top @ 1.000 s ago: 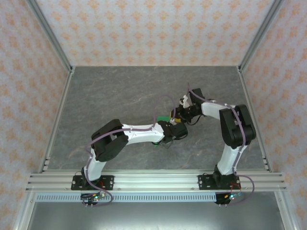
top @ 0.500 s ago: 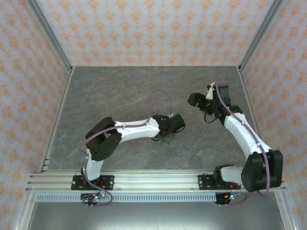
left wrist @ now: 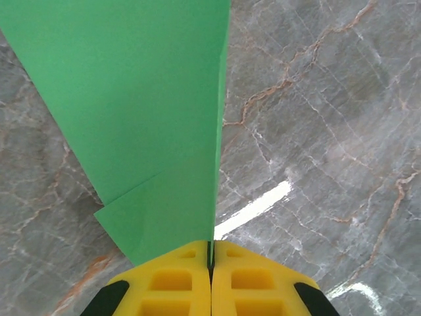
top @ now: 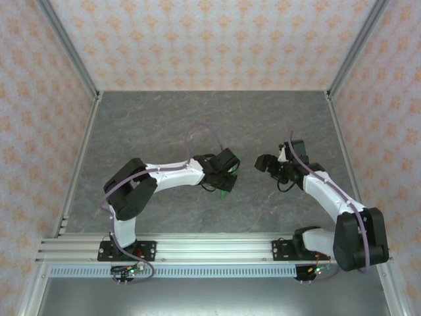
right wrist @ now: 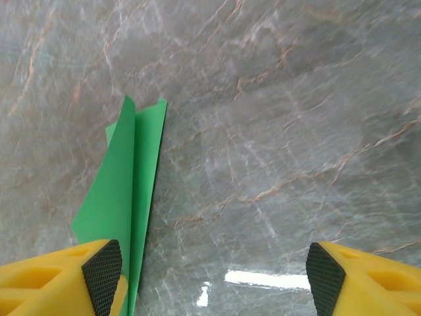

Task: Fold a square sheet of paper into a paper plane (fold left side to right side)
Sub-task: Fold the wing for the fifth time at the center of the table.

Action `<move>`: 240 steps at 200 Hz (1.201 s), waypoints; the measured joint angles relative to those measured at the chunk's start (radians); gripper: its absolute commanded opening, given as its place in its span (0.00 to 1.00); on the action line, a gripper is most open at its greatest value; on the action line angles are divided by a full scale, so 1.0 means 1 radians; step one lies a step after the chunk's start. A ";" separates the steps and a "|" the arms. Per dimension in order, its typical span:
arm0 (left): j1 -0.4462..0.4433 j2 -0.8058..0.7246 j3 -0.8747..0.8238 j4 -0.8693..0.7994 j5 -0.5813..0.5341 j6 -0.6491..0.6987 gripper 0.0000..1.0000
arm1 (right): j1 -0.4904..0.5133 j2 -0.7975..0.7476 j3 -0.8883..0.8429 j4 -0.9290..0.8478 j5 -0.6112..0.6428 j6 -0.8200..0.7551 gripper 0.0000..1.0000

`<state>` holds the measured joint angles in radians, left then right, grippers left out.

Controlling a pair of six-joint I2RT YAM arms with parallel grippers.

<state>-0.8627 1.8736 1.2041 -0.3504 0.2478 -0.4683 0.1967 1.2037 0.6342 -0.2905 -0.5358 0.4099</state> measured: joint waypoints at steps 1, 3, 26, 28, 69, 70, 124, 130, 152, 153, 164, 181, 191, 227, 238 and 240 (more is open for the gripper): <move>0.000 0.000 -0.002 0.003 0.002 0.000 0.06 | 0.001 0.000 -0.001 0.001 0.000 0.000 0.76; 0.003 -0.002 -0.008 0.012 0.008 -0.004 0.06 | 0.005 0.000 -0.004 0.005 -0.002 0.002 0.75; 0.032 -0.022 -0.073 0.112 0.074 -0.053 0.06 | 0.037 0.000 -0.040 0.069 -0.011 0.034 0.73; 0.035 -0.023 -0.079 0.121 0.080 -0.058 0.06 | 0.040 0.000 -0.044 0.077 -0.012 0.038 0.73; 0.082 -0.035 -0.174 0.293 0.172 -0.159 0.06 | 0.106 0.038 -0.091 0.232 -0.031 0.118 0.73; 0.084 -0.035 -0.176 0.299 0.175 -0.163 0.06 | 0.110 0.042 -0.091 0.238 -0.031 0.118 0.72; 0.119 -0.035 -0.271 0.506 0.267 -0.288 0.06 | 0.230 0.192 -0.049 0.362 -0.029 0.166 0.70; 0.125 -0.035 -0.281 0.526 0.274 -0.299 0.06 | 0.240 0.208 -0.040 0.372 -0.029 0.167 0.68; 0.138 -0.035 -0.307 0.592 0.299 -0.339 0.06 | 0.263 0.262 -0.014 0.413 -0.027 0.183 0.66; 0.139 -0.035 -0.307 0.594 0.299 -0.340 0.06 | 0.263 0.263 -0.014 0.414 -0.027 0.184 0.66; 0.144 -0.035 -0.317 0.625 0.310 -0.356 0.06 | 0.268 0.285 -0.009 0.434 -0.024 0.192 0.65; 0.150 -0.035 -0.330 0.666 0.325 -0.374 0.06 | 0.271 0.312 -0.002 0.453 -0.021 0.201 0.62; 0.150 -0.035 -0.337 0.686 0.329 -0.388 0.06 | 0.271 0.327 0.002 0.462 -0.020 0.204 0.61; 0.152 -0.034 -0.349 0.730 0.346 -0.420 0.05 | 0.271 0.350 0.009 0.478 -0.017 0.215 0.54; 0.152 -0.034 -0.350 0.740 0.348 -0.426 0.05 | 0.272 0.359 0.016 0.479 -0.016 0.217 0.52; 0.152 -0.034 -0.350 0.741 0.348 -0.427 0.05 | 0.272 0.360 0.018 0.479 -0.016 0.219 0.52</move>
<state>-0.7105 1.8393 0.8539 0.3908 0.5953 -0.8955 0.4690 1.5642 0.6521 0.1886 -0.5518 0.6292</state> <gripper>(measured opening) 0.052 0.535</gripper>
